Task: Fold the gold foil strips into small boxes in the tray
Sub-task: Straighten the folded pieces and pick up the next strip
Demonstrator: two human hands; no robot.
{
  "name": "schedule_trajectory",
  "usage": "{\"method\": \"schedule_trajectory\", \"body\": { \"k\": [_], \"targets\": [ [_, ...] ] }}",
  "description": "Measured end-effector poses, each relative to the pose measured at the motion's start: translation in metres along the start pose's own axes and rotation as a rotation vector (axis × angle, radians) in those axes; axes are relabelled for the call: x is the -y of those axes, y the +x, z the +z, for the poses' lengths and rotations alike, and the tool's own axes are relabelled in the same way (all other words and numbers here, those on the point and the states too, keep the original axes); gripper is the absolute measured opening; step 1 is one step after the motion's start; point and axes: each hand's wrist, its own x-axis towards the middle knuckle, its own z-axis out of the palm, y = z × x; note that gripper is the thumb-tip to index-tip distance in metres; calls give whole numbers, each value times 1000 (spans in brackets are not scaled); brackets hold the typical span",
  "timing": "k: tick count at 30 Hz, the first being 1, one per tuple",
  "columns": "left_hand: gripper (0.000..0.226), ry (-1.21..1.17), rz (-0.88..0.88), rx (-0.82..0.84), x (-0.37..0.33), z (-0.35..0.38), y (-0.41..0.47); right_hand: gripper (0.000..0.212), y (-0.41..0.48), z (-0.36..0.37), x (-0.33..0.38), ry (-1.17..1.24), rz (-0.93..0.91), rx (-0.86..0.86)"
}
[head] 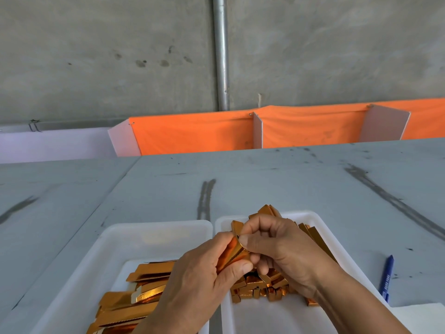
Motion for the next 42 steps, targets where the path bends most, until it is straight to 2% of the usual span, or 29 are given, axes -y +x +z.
{"method": "schedule_trajectory", "body": {
  "k": [4,11,21,27,32,37,39,42],
  "targets": [
    [32,-40,-8,-23,0,0,0,19,0,2,-1,-20,-45,-2],
    [32,-57,-2,-54,-3,0,1,22,0,3,2,217,8,16],
    [36,43,11,-50,1,3,1,5,2,6,-4,-85,-93,-55],
    [57,179,38,-92,1,6,-1,7,3,8,-6,-86,-74,-113],
    [54,222,38,-80,-1,7,0,14,3,7,-5,-54,-40,-181],
    [59,282,51,-88,-3,8,0,16,4,7,-6,-78,-44,-218],
    [61,275,35,-77,-3,9,0,4,3,7,-5,-37,-46,-216],
    [64,268,3,-97,-2,9,1,23,2,5,-3,174,13,-189]
  ]
}}
